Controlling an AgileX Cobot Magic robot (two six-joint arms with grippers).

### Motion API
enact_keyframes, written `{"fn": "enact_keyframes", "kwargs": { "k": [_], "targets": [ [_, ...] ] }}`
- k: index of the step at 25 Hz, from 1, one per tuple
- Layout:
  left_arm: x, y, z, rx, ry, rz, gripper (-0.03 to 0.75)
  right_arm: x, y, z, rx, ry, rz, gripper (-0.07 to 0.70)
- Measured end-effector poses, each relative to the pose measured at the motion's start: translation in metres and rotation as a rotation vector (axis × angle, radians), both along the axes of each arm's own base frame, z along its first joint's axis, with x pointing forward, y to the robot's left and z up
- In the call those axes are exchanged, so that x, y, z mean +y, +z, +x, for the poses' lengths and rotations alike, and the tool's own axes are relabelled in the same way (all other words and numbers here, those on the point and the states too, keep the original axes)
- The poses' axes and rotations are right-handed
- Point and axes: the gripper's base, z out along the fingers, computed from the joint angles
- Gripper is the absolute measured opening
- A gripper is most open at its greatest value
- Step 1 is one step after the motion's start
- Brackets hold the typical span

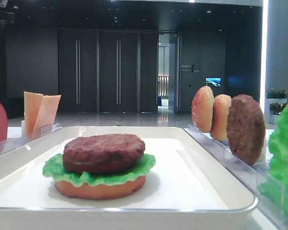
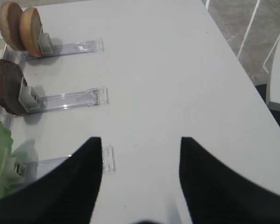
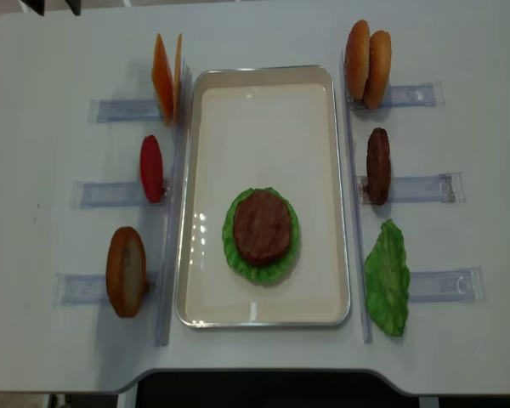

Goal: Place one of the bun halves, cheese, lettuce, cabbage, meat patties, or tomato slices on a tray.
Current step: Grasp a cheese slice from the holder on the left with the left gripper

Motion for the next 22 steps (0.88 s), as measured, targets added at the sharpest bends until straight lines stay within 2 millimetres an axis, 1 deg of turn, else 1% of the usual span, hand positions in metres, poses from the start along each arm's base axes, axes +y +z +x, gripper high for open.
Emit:
{"fn": "enact_keyframes", "kwargs": {
  "k": [6,10,16,20,22],
  "targets": [
    [-0.042,0.000,-0.001,-0.016,-0.044,-0.023,0.454,0.000,0.000,0.000,0.000,0.000,0.000,0.361],
    [-0.066,-0.001,-0.002,-0.034,-0.057,-0.044,0.454,0.000,0.000,0.000,0.000,0.000,0.000,0.361],
    [-0.109,-0.016,-0.004,-0.009,-0.094,-0.064,0.454,0.000,0.000,0.000,0.000,0.000,0.000,0.361],
    [-0.130,-0.029,-0.003,-0.006,-0.113,-0.078,0.454,0.000,0.000,0.000,0.000,0.000,0.000,0.361],
    [-0.136,-0.036,-0.002,0.008,-0.112,-0.087,0.454,0.000,0.000,0.000,0.000,0.000,0.000,0.361]
  ]
}}
